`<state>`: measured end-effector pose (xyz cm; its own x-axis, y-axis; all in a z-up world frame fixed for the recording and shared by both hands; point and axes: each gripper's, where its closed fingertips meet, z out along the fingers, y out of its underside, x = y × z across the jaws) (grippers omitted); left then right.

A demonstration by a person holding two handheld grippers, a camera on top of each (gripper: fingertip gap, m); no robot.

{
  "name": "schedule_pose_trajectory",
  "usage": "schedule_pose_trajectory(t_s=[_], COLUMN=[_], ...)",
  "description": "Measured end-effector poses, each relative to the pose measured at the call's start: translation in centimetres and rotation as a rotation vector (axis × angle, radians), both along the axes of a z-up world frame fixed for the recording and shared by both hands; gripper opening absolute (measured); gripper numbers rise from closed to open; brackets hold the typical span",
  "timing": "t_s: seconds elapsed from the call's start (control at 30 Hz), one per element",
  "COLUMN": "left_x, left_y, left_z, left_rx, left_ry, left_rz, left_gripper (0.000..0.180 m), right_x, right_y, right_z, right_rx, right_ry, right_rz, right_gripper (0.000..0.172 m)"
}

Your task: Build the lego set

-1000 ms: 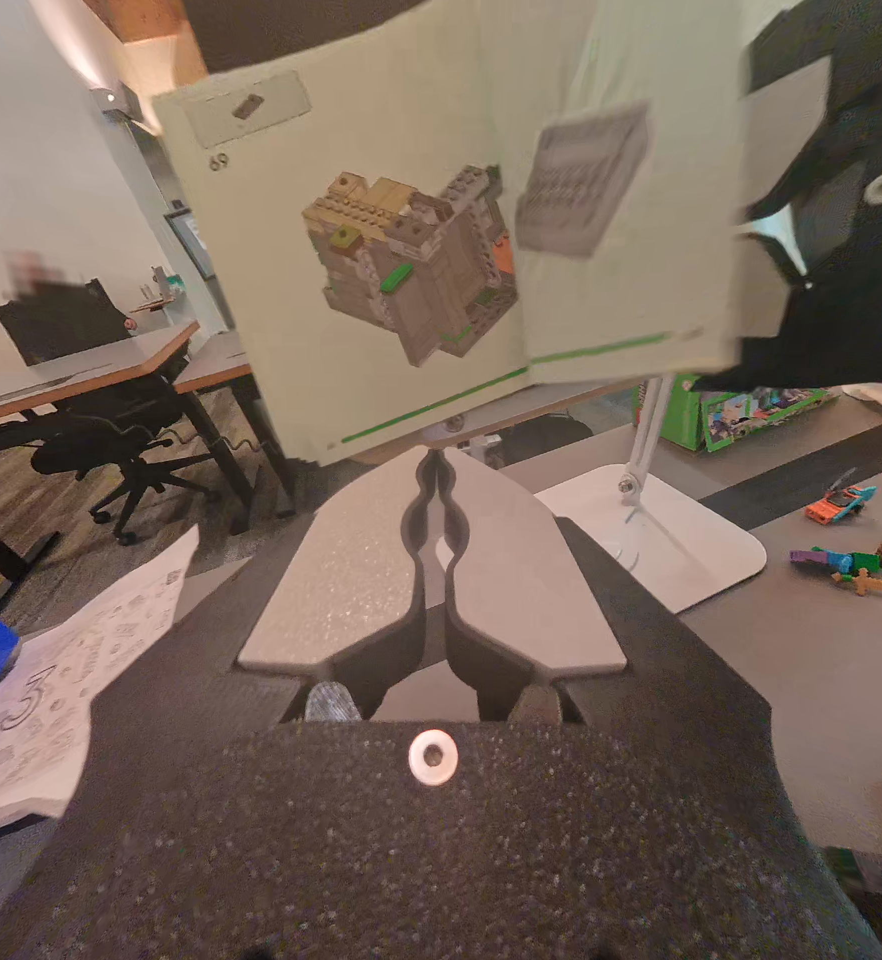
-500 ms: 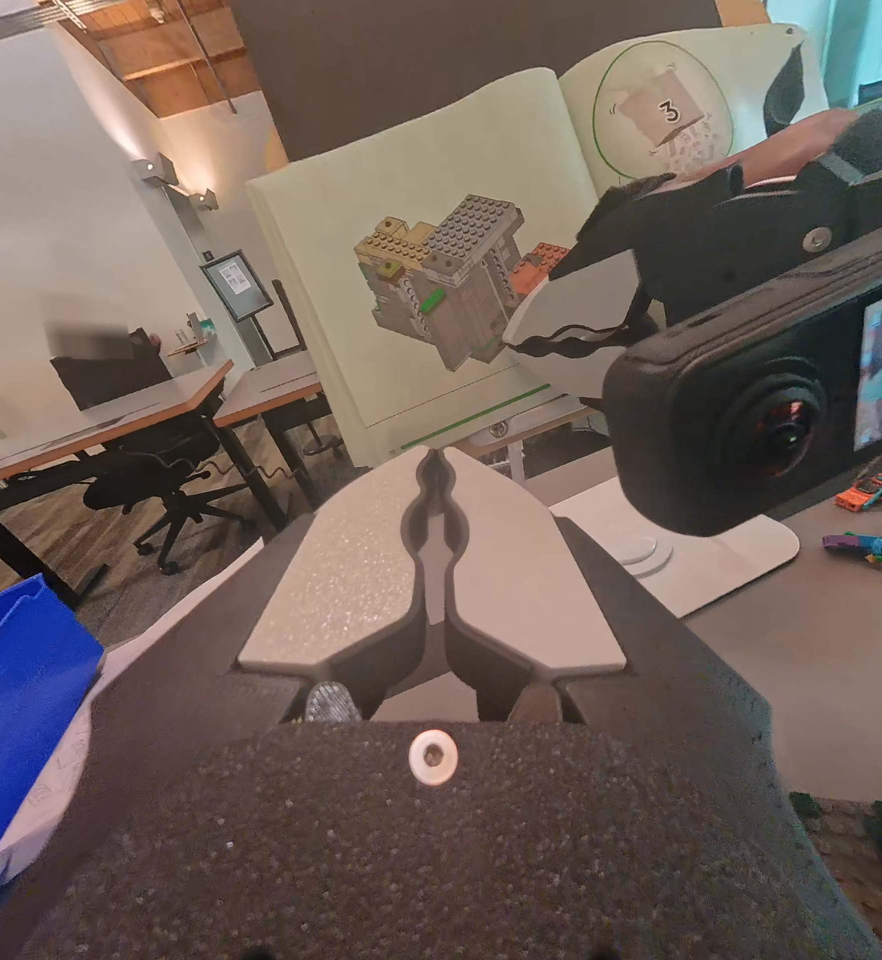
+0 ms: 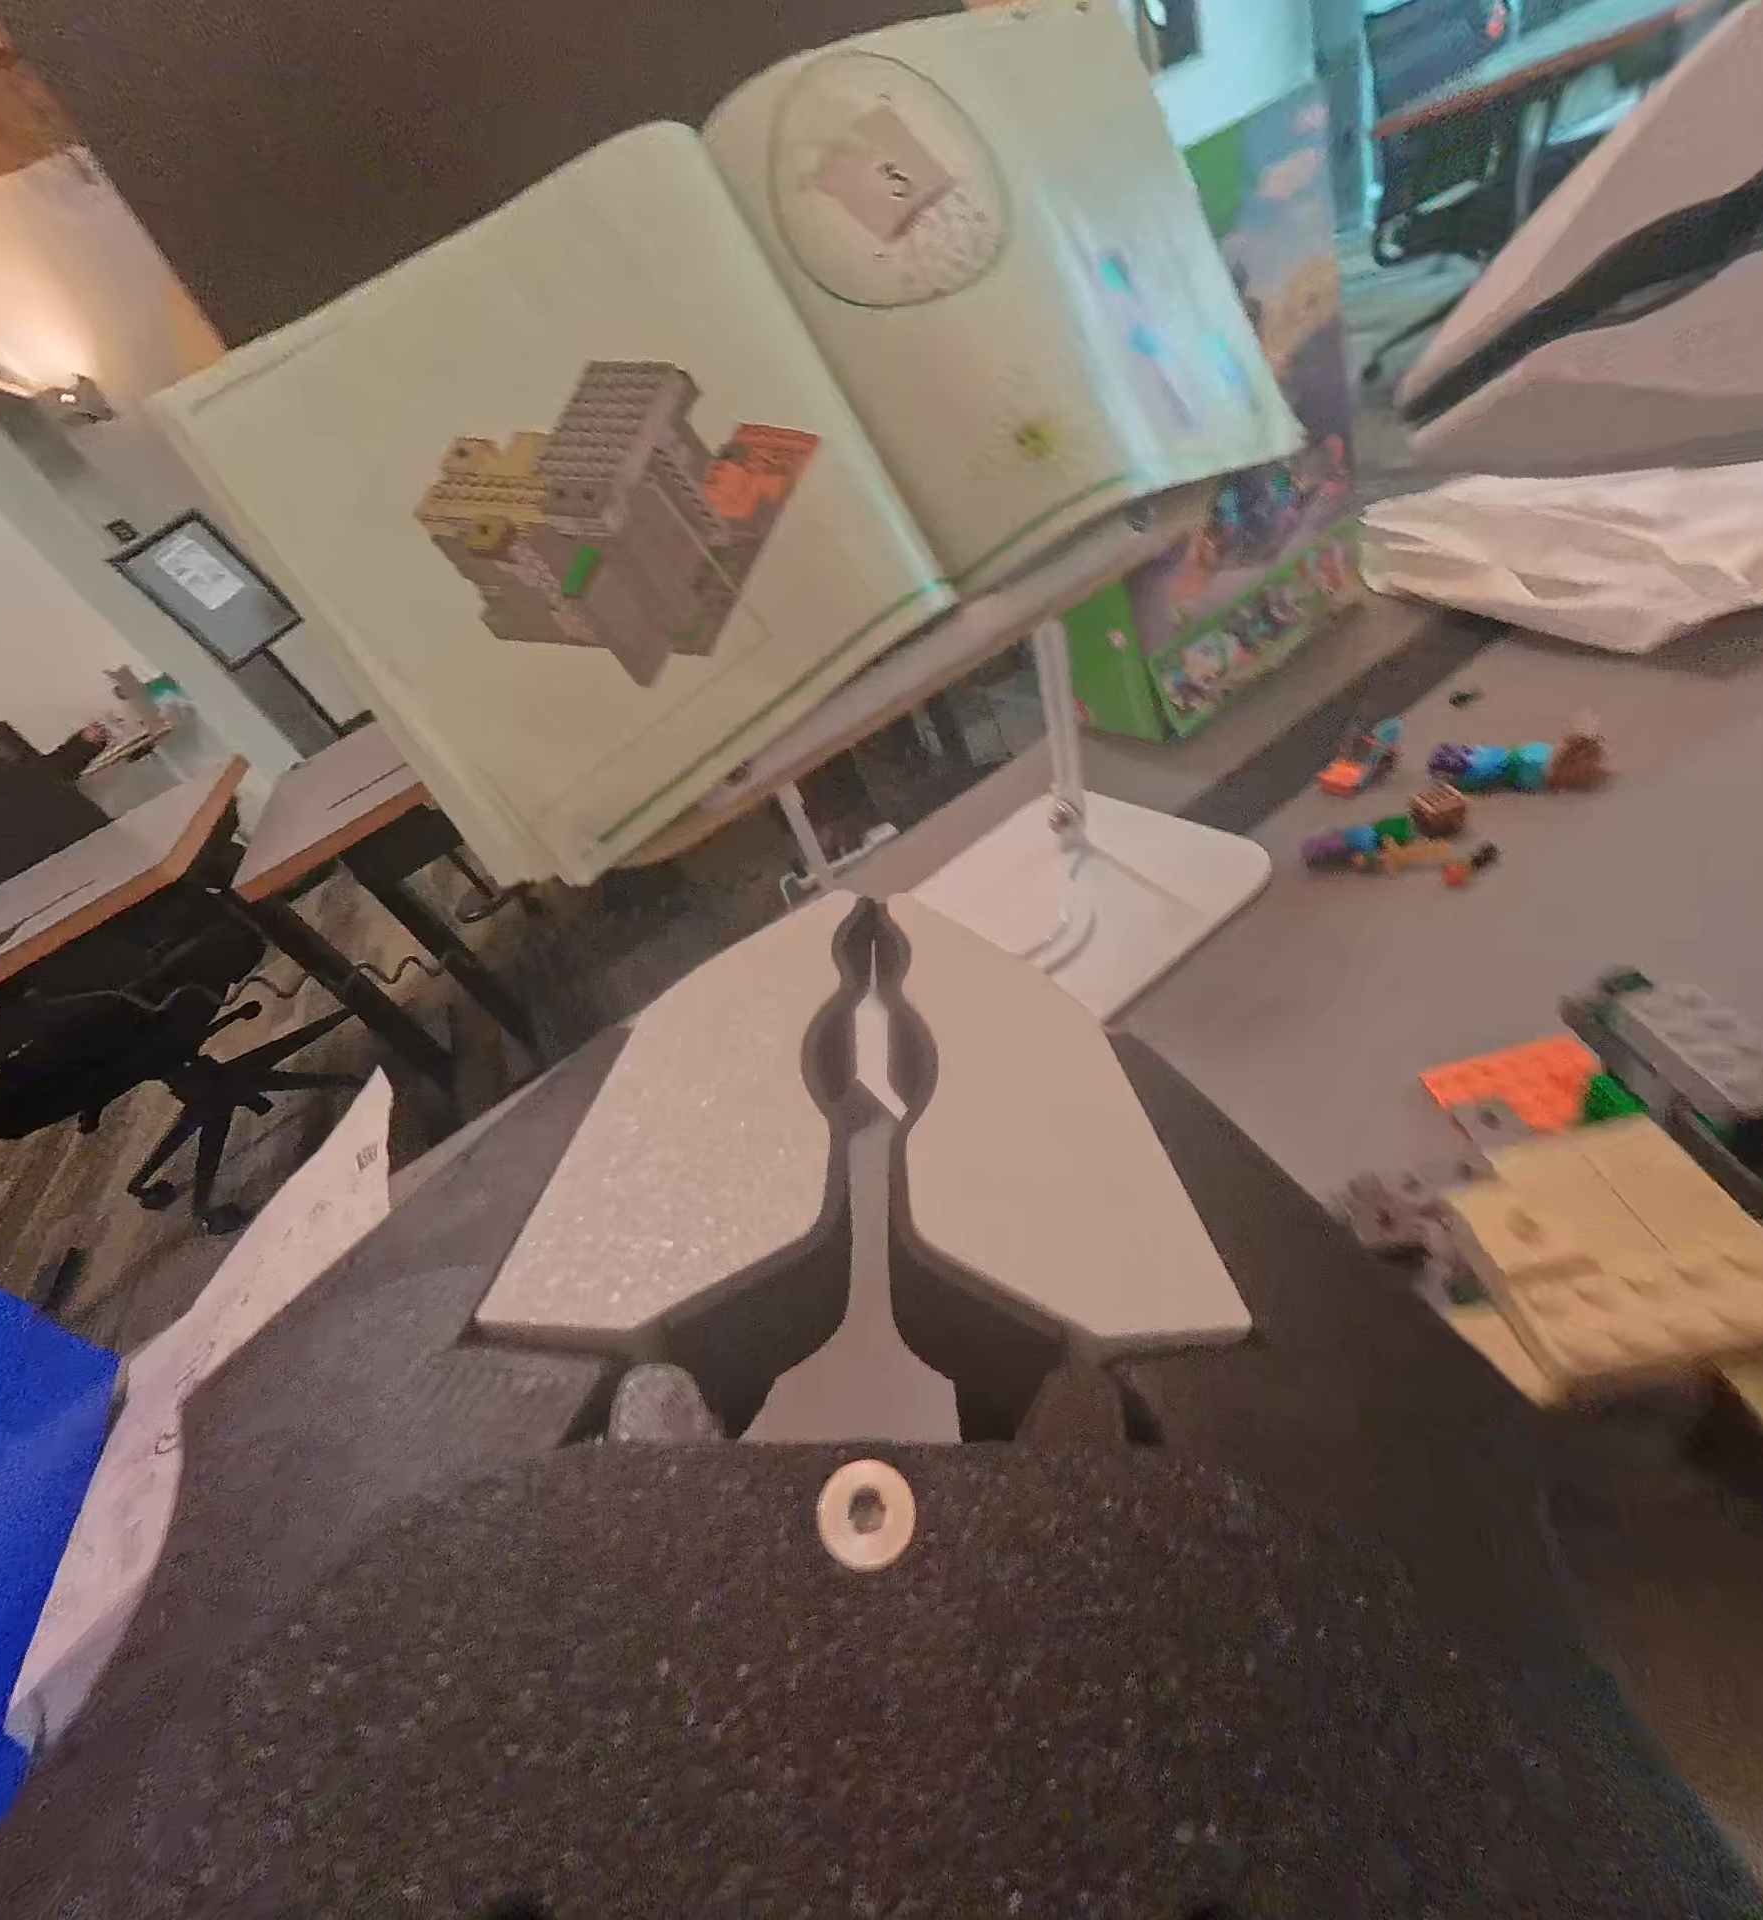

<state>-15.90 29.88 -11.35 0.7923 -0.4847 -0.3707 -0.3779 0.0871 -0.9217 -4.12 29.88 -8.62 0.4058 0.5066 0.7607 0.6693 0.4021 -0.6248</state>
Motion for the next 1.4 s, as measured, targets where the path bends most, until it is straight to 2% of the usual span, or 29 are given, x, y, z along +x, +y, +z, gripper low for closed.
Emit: schedule_pose_trajectory(t_s=[0.07,0.23,0.37,0.53,0.6,0.77,0.87,0.93,1.0,1.23,1.33,1.4], left_x=[0.4,1.8,3.8,6.2,6.4,6.5,7.0,7.2,7.0,6.3,6.1,6.0], left_y=[-2.4,-8.9,-14.0,-18.7,-19.5,-20.9,-21.9,-22.2,-21.9,-19.7,-19.4,-19.3], left_z=[-1.1,-5.3,-9.1,-11.4,-11.7,-12.6,-13.7,-14.1,-14.2,-14.5,-14.0,-13.9], left_rx=[-0.040,-0.157,-0.291,-0.347,-0.341,-0.369,-0.417,-0.426,-0.415,-0.414,-0.387,-0.377], left_ry=[0.029,0.100,0.129,0.172,0.188,0.143,0.152,0.177,0.195,0.126,0.096,0.087], left_rz=[-0.056,-0.205,-0.342,-0.465,-0.463,-0.463,-0.498,-0.507,-0.490,-0.398,-0.383,-0.376], left_gripper=[0.000,0.000,0.007,0.016,0.017,0.019,0.020,0.022,0.022,0.024,0.023,0.022], right_x=[2.0,4.7,3.3,0.9,0.2,0.7,0.9,0.6,0.9,1.7,0.8,0.2], right_y=[-3.0,-11.5,-18.2,-22.4,-22.3,-19.5,-19.5,-19.8,-19.2,-13.7,-13.0,-13.0], right_z=[-2.3,-10.7,-15.7,-20.1,-20.3,-17.6,-18.5,-19.3,-19.3,-15.8,-16.3,-16.8], right_rx=[-0.113,-0.470,-0.700,-0.858,-0.831,-0.805,-0.936,-0.962,-0.933,-0.844,-0.797,-0.764], right_ry=[0.025,-0.013,-0.052,-0.206,-0.220,-0.098,-0.072,-0.059,-0.048,0.198,0.214,0.199], right_rz=[0.017,0.070,0.202,0.284,0.282,0.221,0.239,0.256,0.234,0.093,0.047,0.031], right_gripper=[0.003,0.013,0.024,0.051,0.050,0.047,0.048,0.048,0.047,0.046,0.041,0.029])
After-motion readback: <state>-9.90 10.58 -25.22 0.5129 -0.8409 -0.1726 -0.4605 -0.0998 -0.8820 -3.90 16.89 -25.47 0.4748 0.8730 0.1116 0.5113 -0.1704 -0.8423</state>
